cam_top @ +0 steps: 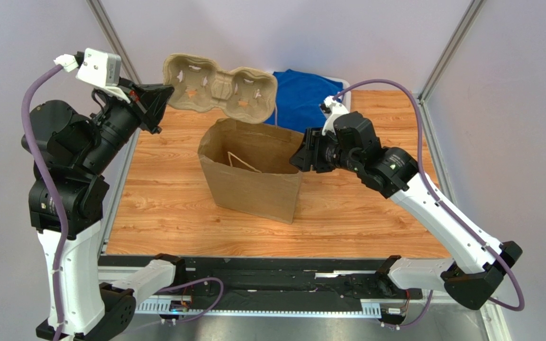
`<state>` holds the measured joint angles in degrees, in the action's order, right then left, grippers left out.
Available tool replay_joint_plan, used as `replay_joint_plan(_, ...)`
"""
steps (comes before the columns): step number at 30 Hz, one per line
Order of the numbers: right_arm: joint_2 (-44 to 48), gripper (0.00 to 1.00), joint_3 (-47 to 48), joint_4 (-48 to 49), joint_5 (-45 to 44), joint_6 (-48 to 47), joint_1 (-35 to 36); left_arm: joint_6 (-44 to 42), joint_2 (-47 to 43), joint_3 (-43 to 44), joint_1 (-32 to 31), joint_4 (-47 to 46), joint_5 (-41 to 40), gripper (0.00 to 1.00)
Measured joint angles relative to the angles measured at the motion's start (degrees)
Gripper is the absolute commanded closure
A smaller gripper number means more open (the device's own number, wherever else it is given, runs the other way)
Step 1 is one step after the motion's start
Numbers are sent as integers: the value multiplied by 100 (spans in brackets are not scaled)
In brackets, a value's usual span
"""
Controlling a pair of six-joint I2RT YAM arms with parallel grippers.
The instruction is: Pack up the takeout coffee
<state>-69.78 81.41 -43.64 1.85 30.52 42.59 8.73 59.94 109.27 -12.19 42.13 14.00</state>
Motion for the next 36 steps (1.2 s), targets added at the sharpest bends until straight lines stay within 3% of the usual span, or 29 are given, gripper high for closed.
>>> replay_joint_plan(3,-57,73,-39,-33,13,26,17,2,-7,-17,17,2,2,100)
replay_joint_plan(4,-57,91,-48,-70,15,9,24,2,-7,-20,20,2,7,100)
replay_joint_plan(5,-57,100,-48,-116,17,-17,26,2,-9,-26,22,2,11,100)
replay_joint_plan(15,306,100,407,-1156,275,-1419,-302,22,-50,-203,28,-4,304,100)
replay_joint_plan(23,1056,100,570,-2046,1252,-3703,-866,20,11,-236,28,-4,839,100)
replay_joint_plan(29,1106,100,328,-2269,1784,-5440,-1137,42,92,-240,28,-2,1141,100)
replay_joint_plan(32,800,97,341,-2238,2076,-6026,-1307,46,131,-240,28,-2,1298,100)
replay_joint_plan(35,402,87,404,-2173,2323,-6492,-1392,42,166,-236,28,2,1473,100)
replay_joint_plan(36,256,79,446,-2151,2411,-6706,-1408,39,184,-232,28,2,1558,100)
